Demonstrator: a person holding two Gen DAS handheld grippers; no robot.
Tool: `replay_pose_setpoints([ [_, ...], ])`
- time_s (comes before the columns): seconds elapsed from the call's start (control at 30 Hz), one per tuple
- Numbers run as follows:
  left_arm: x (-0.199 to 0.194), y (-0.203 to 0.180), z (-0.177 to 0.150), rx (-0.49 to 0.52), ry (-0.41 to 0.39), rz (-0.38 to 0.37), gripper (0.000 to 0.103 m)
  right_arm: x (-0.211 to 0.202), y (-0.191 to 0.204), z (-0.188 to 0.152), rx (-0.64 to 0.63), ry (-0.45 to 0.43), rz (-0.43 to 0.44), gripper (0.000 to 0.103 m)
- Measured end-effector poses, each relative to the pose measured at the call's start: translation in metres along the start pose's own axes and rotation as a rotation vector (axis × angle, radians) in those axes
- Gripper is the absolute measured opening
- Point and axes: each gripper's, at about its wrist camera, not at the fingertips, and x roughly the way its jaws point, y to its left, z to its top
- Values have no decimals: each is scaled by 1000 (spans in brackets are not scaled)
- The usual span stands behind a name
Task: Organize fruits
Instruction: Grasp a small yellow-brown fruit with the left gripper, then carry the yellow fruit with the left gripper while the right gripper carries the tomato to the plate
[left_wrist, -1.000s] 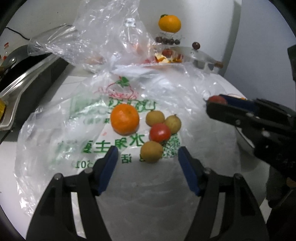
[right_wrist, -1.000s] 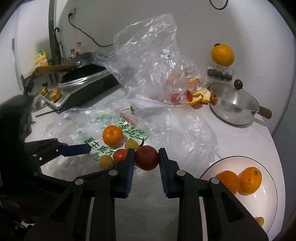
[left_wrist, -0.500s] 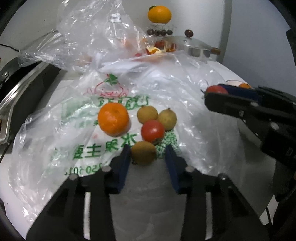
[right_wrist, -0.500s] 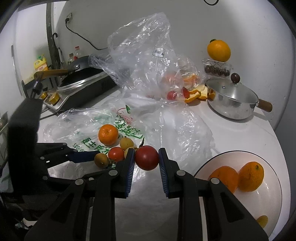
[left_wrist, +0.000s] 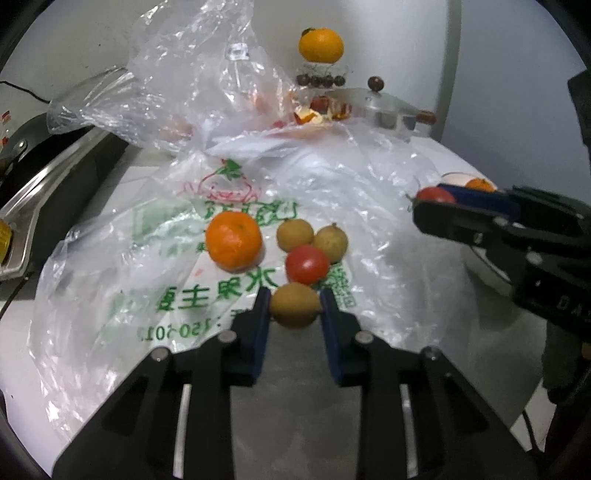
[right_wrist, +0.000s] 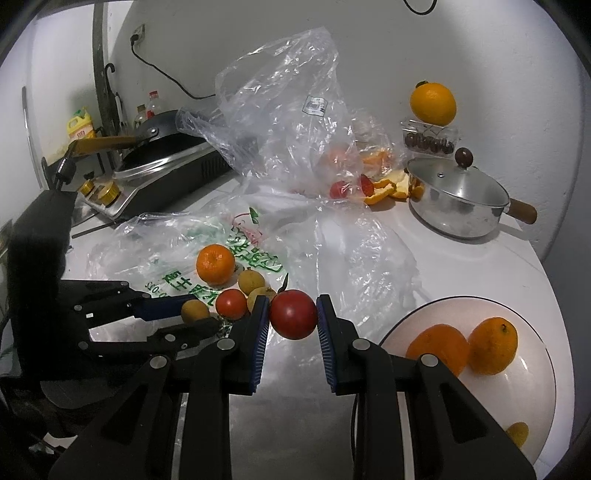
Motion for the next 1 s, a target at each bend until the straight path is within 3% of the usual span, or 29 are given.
replay_pose_setpoints([
  [0.33,-32,-7,-1,9,-91,-47,27,-15,8,-6,-7,-6,-12,28],
  [1.0,-57,-38,5,26,-143,-107,28,-48,2,-21,4,-32,-23,28],
])
